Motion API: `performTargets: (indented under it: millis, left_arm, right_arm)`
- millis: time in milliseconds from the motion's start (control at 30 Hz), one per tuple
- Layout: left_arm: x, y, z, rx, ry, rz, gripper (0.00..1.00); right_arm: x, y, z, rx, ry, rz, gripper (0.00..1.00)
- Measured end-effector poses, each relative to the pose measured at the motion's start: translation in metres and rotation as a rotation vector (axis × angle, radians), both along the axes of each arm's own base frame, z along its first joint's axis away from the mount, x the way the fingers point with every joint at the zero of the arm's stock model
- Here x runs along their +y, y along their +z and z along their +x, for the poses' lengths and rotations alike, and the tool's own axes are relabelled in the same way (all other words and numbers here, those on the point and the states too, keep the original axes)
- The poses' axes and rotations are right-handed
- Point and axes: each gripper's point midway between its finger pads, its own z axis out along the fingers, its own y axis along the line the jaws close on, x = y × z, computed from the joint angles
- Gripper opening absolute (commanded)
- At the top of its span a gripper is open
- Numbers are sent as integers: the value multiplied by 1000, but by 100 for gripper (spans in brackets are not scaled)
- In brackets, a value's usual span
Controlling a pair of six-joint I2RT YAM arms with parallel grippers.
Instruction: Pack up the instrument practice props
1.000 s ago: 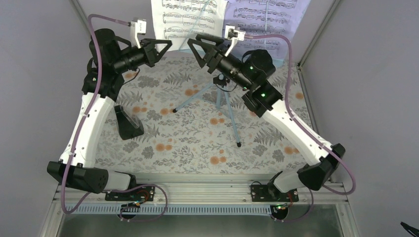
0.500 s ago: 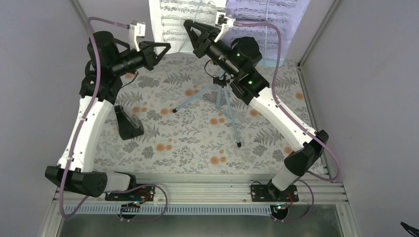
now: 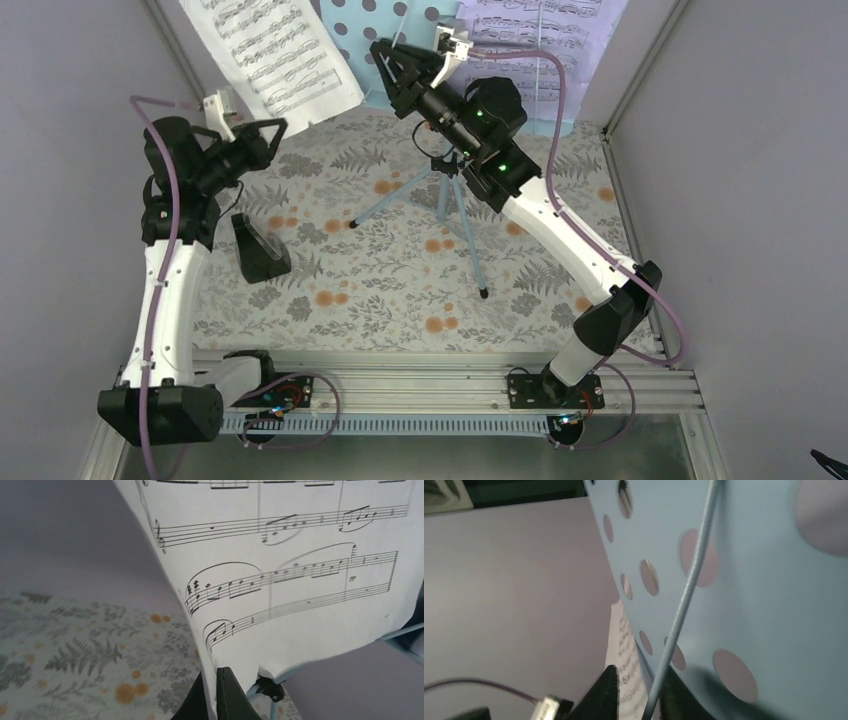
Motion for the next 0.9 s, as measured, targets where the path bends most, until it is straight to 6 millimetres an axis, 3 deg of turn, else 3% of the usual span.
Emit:
performTargets:
  millis: [67, 133, 333, 600, 867, 900]
  left_arm:
    - [13, -16, 0, 30, 43, -16, 2]
    - [24, -33, 0, 61, 81, -25, 2]
    - [41, -107, 7, 210, 144, -11, 2]
    - [45, -219, 25, 488, 127, 31, 2]
    - [44, -290, 13, 656, 92, 79, 3]
    - [44, -295, 12, 665, 91, 90, 7]
  right_arm:
    - [0, -3, 2, 4, -7, -1, 58]
    - [0, -9, 3, 12, -7, -7, 73]
    - [1, -13, -8, 0, 27, -25, 95]
    - [-19, 1, -45, -51, 79, -16, 99]
    - [-37, 4, -75, -89, 117, -7, 100]
    - [-39, 5, -77, -92, 118, -5, 100]
